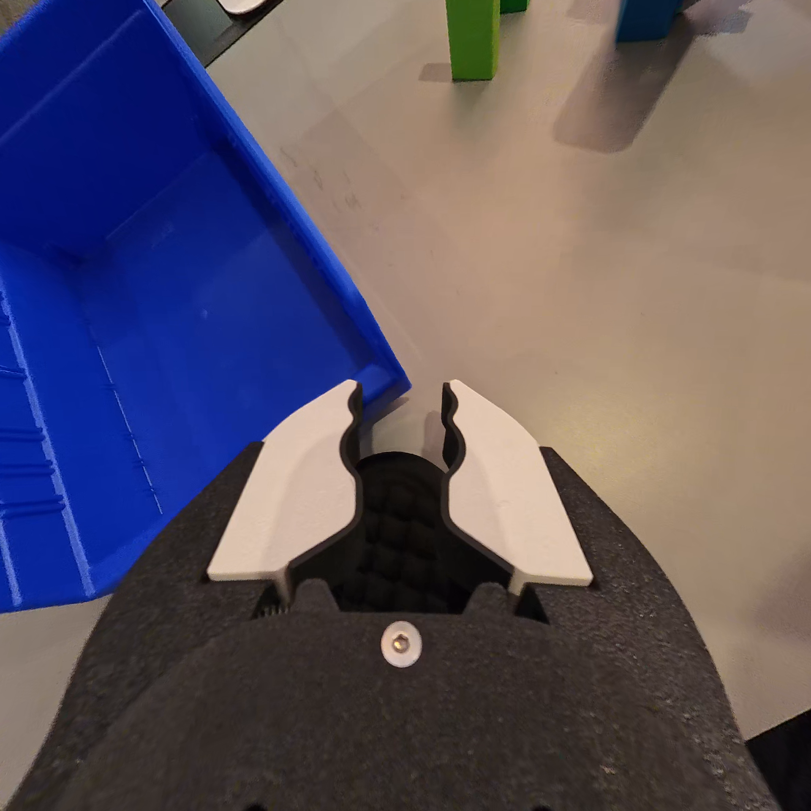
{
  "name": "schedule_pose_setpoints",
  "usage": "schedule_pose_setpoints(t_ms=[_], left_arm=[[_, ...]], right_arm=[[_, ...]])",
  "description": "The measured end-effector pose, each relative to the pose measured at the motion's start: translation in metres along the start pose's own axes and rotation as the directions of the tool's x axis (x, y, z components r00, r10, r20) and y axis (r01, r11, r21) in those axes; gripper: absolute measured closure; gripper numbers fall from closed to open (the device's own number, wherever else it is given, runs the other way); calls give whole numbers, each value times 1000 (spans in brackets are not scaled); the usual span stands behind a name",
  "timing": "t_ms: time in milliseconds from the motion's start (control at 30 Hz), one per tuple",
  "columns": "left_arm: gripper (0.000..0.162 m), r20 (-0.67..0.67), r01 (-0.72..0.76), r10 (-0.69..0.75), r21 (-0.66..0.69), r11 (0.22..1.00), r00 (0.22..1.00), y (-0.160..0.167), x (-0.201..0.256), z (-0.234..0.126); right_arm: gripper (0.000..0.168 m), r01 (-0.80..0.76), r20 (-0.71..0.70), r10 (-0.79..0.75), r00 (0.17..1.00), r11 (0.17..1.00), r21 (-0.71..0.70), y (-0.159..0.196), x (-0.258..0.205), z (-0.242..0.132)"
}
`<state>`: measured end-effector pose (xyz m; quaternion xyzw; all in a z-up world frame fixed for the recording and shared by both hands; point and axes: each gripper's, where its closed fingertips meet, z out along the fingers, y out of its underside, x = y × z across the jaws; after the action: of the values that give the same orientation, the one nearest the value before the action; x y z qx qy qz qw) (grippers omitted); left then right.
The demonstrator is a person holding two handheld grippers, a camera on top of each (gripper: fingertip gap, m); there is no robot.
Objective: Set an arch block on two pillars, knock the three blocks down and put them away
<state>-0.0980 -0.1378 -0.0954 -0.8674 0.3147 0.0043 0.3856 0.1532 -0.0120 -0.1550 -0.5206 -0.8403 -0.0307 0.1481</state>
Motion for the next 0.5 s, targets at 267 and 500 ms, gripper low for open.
schedule_pose_setpoints(t_ms=[267, 500], left_arm=[[127, -17, -6, 6, -17, 1000, 1000, -1, 8, 4], [127, -29, -55, 54, -37, 998, 998, -3, 20, 5]], right_arm=[[125, -64, 19, 64, 998, 998, -4, 10, 7, 1], [125, -122, -19, 122, 992, 992, 23, 23, 22, -6]])
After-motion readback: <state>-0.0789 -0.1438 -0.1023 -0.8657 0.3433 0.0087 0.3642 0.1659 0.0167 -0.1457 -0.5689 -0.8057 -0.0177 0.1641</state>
